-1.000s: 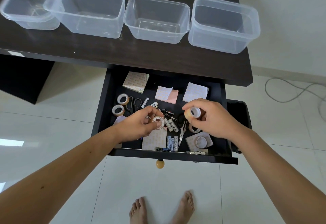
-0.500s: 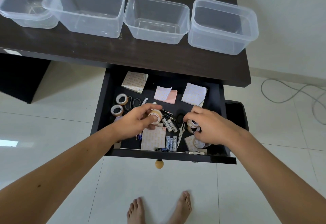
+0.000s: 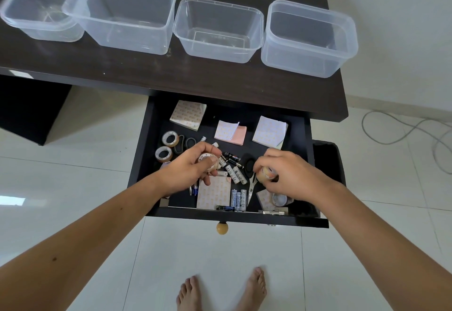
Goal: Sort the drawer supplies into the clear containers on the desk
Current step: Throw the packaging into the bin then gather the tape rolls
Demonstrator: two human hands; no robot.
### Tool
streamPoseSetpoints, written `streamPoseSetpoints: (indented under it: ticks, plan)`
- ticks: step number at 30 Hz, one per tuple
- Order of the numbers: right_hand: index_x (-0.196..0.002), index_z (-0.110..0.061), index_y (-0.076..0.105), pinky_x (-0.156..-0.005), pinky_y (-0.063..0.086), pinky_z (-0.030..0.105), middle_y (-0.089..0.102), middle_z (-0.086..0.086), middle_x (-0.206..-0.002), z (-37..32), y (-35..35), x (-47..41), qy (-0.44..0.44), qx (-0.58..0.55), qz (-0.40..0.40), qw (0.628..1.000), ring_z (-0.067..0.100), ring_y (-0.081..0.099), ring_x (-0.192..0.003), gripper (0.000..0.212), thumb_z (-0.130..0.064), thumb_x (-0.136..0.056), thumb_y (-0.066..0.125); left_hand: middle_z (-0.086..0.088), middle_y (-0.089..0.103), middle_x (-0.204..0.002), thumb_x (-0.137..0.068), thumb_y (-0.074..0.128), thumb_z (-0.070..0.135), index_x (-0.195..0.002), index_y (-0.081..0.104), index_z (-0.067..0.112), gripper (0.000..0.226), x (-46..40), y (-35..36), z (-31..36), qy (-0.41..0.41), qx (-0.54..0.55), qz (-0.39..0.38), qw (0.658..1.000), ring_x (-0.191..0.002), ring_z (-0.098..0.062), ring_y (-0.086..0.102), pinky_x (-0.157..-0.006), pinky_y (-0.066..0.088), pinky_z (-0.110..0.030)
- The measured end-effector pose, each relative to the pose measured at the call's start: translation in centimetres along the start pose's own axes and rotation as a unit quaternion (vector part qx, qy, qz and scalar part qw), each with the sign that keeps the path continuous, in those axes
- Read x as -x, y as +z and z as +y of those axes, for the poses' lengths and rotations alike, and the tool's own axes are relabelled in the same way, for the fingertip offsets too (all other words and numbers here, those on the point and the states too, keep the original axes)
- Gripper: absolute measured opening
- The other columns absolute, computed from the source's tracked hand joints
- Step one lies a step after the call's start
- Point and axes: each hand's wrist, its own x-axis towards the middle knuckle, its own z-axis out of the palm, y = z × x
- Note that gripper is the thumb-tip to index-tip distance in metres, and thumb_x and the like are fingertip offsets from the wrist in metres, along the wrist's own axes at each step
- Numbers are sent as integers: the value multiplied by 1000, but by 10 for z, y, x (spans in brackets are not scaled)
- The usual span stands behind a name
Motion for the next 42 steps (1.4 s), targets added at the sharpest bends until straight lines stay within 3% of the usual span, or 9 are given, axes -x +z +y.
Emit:
streamPoseSetpoints:
  ticks: [6,11,16,23,27,30,35,39,42]
  plan:
    - [-105,-46,81,-88,55,36,56,-17,-109,7,-18,-3,-29,-94,-53,994,6,60,-101,40,-12,-84,77,0,70,-110,-86,86,29,-116,63,37,38,2,-3,-1,24,-70,-15,997,-87,-13,73,-88,64,-49]
    - [-96,-43,74,-85,54,29,59,-22,-111,14,-29,-10,-63,-44,-125,989,-3,58,-103,32,-24,-75,90,4,66,-118,-95,77,16,-110,68,33,24,3,-4,0,48,-73,-35,996,-90,-38,72,-81,64,-57]
    - [-109,-38,79,-83,50,26,57,-15,-109,14,-30,-18,-109,52,-216,969,-18,48,-92,29,-19,-88,83,9,68,-122,-96,76,15,-107,70,30,20,4,-3,2,40,-74,-19,996,-72,-20,72,-82,62,-55]
    - [-124,-42,72,-80,57,41,44,-12,-115,10,-25,-18,-135,162,-265,941,10,50,-107,49,-14,-84,77,4,70,-120,-93,79,15,-105,69,30,22,10,-5,7,26,-61,21,998,-71,-18,73,-82,63,-46]
    - [-121,-44,63,-58,46,30,41,-17,-120,15,-19,-11,-161,205,-234,936,13,49,-116,35,-27,-91,71,-2,75,-106,-93,78,13,-105,69,28,21,15,-8,8,17,-57,85,995,-82,-25,76,-78,66,-44]
    - [-123,-40,55,-61,52,33,42,-16,-121,20,-14,-9,-165,199,-212,943,14,54,-115,35,-35,-91,70,0,77,-98,-91,80,17,-100,69,32,21,16,-11,5,9,-62,174,983,-89,-24,77,-78,66,-49]
    - [-124,-45,55,-60,52,33,44,-23,-122,21,-16,-11,-154,149,-192,958,8,57,-110,45,-31,-85,70,6,70,-104,-89,83,28,-122,59,28,41,9,-14,7,-18,-75,329,941,-87,-7,70,-66,48,-10]
    - [-124,-47,59,-64,60,40,45,-27,-120,26,-17,-11,-159,72,-172,970,2,58,-102,50,-22,-81,66,1,64,-118,-92,80,29,-145,45,24,63,3,-6,6,-73,-62,381,920,-88,-5,65,-63,44,-7]
    - [-121,-46,62,-73,61,40,49,-27,-117,29,-19,-13,-176,3,-153,972,1,60,-98,50,-20,-79,64,2,67,-110,-94,77,27,-144,50,19,57,0,-3,8,-101,-62,414,902,-82,-4,64,-63,45,-8]
